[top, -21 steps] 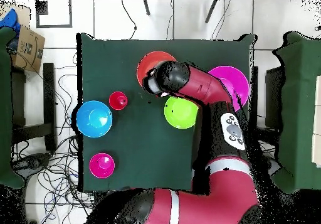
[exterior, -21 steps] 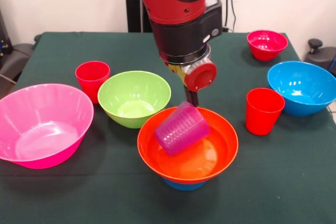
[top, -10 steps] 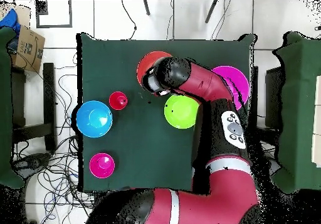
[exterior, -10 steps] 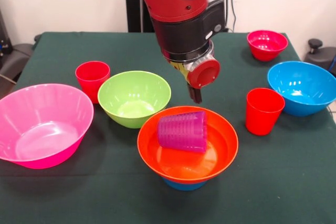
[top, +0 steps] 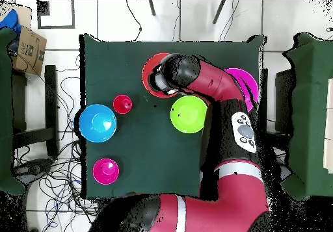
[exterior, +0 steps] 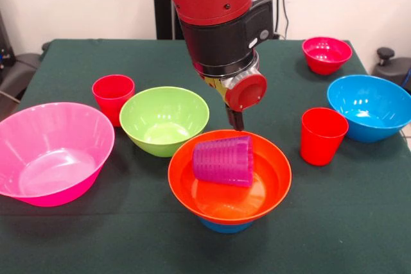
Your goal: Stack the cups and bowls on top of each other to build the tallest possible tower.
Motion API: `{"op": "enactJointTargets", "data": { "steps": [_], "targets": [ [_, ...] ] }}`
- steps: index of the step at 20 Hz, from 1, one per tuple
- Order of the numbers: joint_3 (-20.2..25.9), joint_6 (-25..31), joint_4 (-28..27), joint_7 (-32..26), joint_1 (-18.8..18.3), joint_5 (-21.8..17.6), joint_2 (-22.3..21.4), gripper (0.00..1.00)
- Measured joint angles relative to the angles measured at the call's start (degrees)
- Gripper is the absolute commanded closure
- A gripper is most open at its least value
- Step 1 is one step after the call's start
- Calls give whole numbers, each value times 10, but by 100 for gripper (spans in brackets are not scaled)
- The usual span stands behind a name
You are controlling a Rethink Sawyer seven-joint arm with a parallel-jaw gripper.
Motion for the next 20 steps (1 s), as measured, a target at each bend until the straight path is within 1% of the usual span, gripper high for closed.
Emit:
{"op": "enactJointTargets", "data": {
  "steps": [7,13,14,15,16,18,19,20],
  "targets": [
    [-10,0,0,0,11,-5,0,100],
    [-24,2,-7,0,31,-25,0,100],
    [-25,6,-13,0,34,-37,-1,100],
    [-24,16,-26,-2,36,-63,-2,100],
    [-23,22,-33,-7,36,-80,-3,100],
    [-20,28,-40,-16,34,-101,-5,100],
    [-16,30,-44,-27,31,-117,-7,100],
    [-5,31,-45,-55,21,-144,-13,100]
  ]
}}
